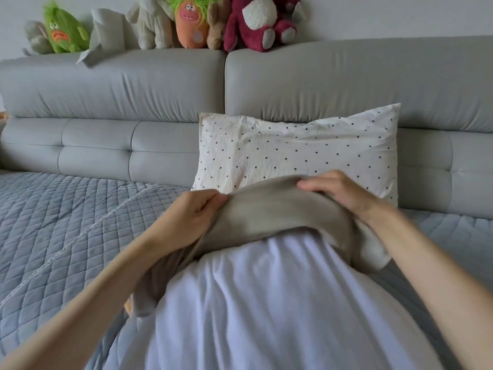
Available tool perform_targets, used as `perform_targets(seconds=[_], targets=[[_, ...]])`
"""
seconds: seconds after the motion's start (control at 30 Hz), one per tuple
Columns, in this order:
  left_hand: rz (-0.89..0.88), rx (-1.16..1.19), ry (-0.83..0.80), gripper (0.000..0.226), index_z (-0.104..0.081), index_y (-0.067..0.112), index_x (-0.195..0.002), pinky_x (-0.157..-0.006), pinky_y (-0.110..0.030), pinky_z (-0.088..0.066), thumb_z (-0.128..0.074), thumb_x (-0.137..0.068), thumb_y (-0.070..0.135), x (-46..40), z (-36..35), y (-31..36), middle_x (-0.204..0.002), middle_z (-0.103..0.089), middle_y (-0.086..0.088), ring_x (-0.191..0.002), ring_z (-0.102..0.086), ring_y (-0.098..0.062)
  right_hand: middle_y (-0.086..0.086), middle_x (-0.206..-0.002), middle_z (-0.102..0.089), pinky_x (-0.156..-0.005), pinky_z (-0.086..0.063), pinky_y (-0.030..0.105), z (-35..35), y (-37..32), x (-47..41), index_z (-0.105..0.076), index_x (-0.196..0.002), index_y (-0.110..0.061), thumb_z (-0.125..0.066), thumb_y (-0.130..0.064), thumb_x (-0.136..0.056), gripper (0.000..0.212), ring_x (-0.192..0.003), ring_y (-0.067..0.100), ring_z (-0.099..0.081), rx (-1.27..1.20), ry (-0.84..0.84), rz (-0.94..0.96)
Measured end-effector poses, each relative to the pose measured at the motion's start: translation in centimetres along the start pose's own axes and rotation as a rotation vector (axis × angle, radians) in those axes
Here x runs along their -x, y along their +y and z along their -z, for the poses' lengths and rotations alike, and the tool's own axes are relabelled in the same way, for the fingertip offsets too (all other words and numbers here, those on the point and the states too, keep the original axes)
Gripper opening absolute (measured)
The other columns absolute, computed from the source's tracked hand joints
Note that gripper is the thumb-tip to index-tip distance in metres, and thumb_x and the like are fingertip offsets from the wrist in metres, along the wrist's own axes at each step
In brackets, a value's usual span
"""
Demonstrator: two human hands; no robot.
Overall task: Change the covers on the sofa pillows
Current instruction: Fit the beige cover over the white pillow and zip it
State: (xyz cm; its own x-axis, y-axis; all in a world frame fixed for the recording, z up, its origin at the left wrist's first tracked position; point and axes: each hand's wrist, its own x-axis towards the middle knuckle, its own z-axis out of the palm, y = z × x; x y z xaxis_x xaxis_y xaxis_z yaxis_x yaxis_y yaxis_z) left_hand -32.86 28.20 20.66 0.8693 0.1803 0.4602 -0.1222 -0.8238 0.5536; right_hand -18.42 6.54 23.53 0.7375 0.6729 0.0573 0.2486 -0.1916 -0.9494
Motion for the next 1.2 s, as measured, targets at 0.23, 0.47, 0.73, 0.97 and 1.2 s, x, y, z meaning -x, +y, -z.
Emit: perform_targets(seconds=[0.23, 0.47, 0.73, 0.97, 1.2], targets=[[0.153, 0.074, -0.075, 0.008, -0.054, 0.027, -0.083, -0.059, -0.019, -0.038, -0.056, -0.091, 0.027, -0.1, -7.3, -0.2, -0.063, -0.06, 0.011, -0.055, -0.051, -0.003, -0.004, -0.096, -0.066, -0.086, -0.046, 0.034, 2.0, 4.7, 2.8, -0.065, -0.095, -0.022, -0.071, -0.038, -0.077, 0.025, -0.096, 0.017, -0.061, 0.748, 0.223, -0.038], [-0.198, -0.378, 0.085, 0.006, -0.054, 0.022, -0.081, -0.048, -0.026, -0.03, -0.059, -0.082, 0.025, 0.6, -5.2, 2.7, -0.068, -0.047, 0.013, -0.056, -0.044, -0.016, 0.0, -0.086, -0.058, -0.075, -0.044, 0.033, -6.4, 4.6, 8.0, -0.07, -0.085, -0.018, -0.058, -0.034, -0.08, 0.021, -0.081, 0.021, -0.055, 0.74, 0.634, 0.659], [-0.316, -0.323, -0.106, 0.03, -0.067, 0.022, -0.09, -0.065, -0.021, -0.044, -0.047, -0.084, 0.043, 2.5, -5.0, 0.4, -0.088, -0.065, 0.008, -0.076, -0.057, -0.008, -0.003, -0.121, -0.056, -0.094, -0.042, 0.032, -4.7, 6.7, 5.1, -0.061, -0.123, -0.018, -0.056, -0.02, -0.09, 0.033, -0.115, 0.019, -0.049, 0.886, 0.248, 0.315], [-0.272, -0.58, -0.185, 0.073, -0.043, 0.022, -0.124, -0.084, -0.035, -0.047, -0.071, -0.065, 0.053, 2.8, -7.2, -0.4, -0.116, -0.047, -0.004, -0.101, -0.051, -0.024, -0.006, -0.085, -0.073, -0.075, -0.045, 0.028, -4.1, 5.9, 2.3, -0.075, -0.092, -0.017, -0.061, -0.024, -0.088, 0.015, -0.083, 0.012, -0.063, 0.538, 0.376, 0.19], [-0.066, -0.203, -0.134, 0.064, -0.051, 0.021, -0.118, -0.092, -0.023, -0.037, -0.057, -0.062, 0.05, 2.7, -8.3, 0.2, -0.111, -0.046, 0.003, -0.103, -0.046, -0.011, -0.001, -0.086, -0.066, -0.082, -0.044, 0.018, -3.0, 6.1, 2.0, -0.068, -0.097, -0.002, -0.063, -0.005, -0.086, 0.013, -0.089, 0.009, -0.06, -0.098, 0.126, -0.14]])
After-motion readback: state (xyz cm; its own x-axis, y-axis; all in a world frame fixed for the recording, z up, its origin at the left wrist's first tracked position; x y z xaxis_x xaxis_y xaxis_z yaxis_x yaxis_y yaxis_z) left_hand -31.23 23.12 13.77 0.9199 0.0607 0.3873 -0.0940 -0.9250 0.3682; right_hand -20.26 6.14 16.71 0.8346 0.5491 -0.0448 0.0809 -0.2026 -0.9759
